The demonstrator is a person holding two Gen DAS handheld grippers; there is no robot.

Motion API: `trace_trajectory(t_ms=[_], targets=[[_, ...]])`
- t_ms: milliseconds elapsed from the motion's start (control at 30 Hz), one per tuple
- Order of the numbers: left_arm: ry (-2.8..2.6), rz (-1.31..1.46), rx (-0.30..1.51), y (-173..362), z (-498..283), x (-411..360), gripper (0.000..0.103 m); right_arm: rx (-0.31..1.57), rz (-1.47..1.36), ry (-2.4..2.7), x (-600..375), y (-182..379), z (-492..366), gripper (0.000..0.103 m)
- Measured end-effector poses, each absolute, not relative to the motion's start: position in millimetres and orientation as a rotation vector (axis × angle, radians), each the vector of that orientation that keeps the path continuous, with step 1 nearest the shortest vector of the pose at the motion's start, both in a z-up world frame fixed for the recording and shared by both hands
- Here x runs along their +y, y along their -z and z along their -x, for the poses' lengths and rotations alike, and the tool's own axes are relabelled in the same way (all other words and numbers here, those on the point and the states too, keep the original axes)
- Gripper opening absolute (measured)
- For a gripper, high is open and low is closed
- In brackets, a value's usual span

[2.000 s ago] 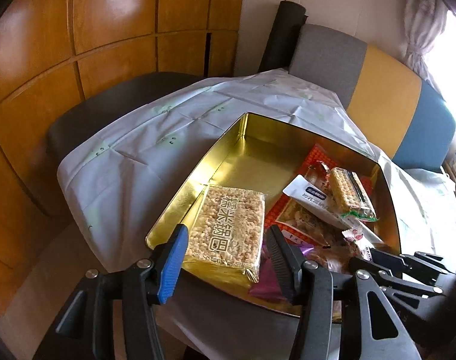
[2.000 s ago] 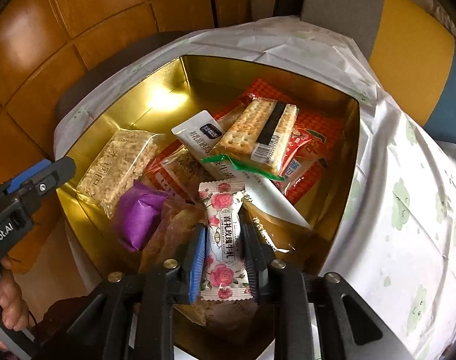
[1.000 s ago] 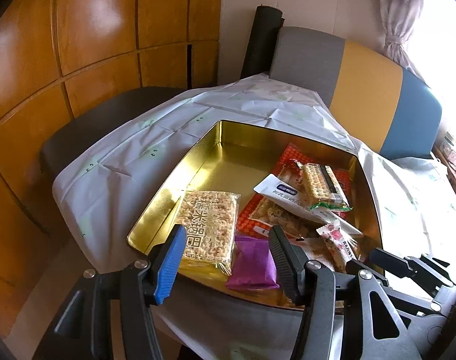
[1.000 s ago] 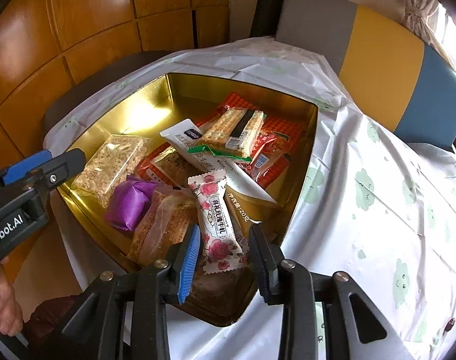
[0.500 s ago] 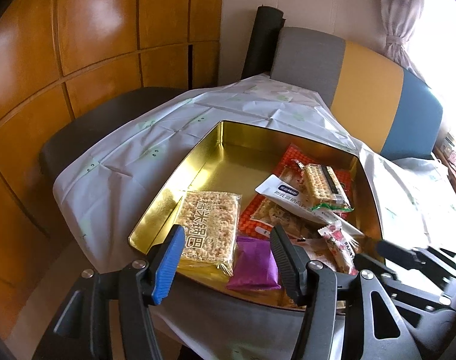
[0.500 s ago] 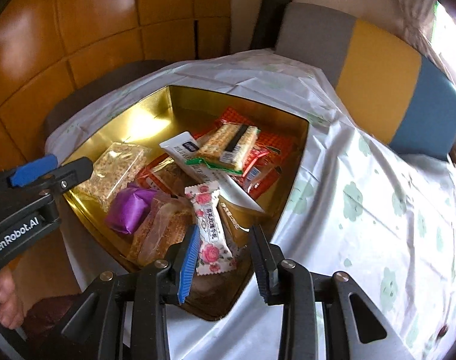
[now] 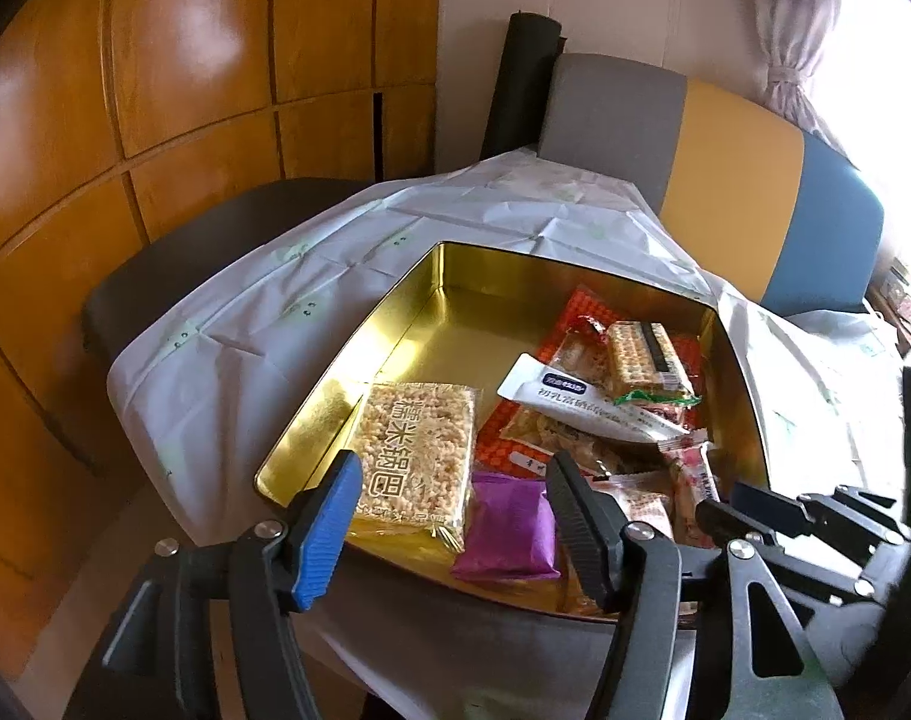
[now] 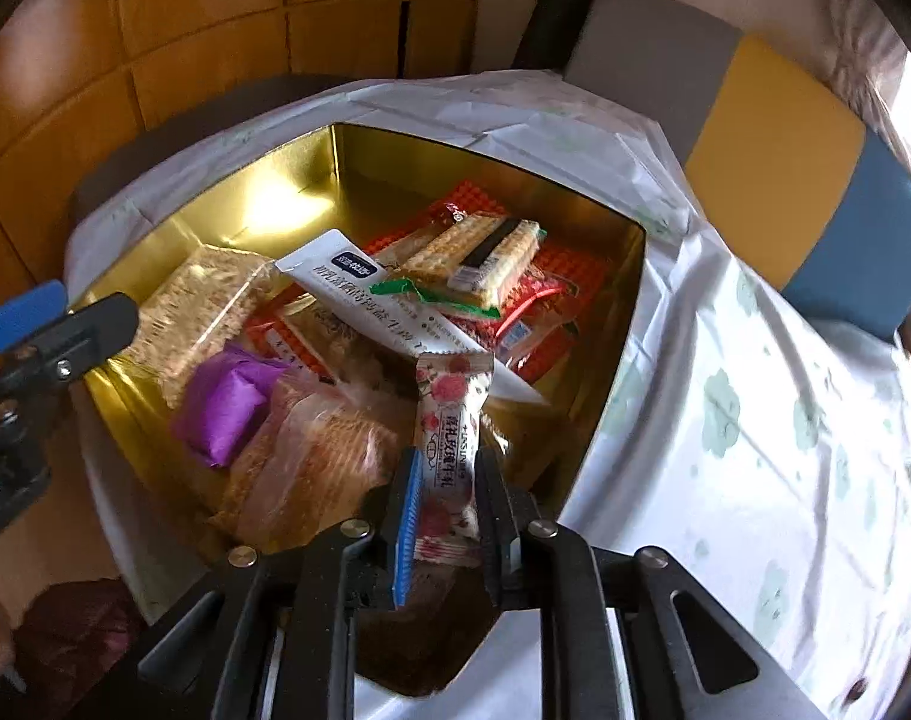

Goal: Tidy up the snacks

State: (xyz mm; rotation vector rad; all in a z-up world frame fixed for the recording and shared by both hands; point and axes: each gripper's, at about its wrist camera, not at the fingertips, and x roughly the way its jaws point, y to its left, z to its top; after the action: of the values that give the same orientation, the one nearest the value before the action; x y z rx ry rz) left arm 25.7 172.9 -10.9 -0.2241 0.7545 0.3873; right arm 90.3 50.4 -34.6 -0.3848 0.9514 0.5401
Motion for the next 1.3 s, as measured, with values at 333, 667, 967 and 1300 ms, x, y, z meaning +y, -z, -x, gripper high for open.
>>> trace_trajectory(t_ms=[333,667,967,1300], targets=[[-0.344,0.197,0.731,1.3,-19.4,152.9,0.069,0.855,0.259,-0.468,27.0,12.2,-59.5,0.032],[-0.294,0.169,0.706,-4.3,-7.4,130.7,0.074,0.817,0.153,-0.318,-10.1,6.1,-40.3,0.034],[-0.253,0.143,0.697,-7.2,1.1,112.4,0.076,0.808,0.129,-0.237,-32.8,9.0,-28.2,0.035],[-0.216,0.129,0.698,-6.8,4.6,100.3,0.080,0.787,0.088,-0.192,-48.6,4.3,-23.7,0.035]])
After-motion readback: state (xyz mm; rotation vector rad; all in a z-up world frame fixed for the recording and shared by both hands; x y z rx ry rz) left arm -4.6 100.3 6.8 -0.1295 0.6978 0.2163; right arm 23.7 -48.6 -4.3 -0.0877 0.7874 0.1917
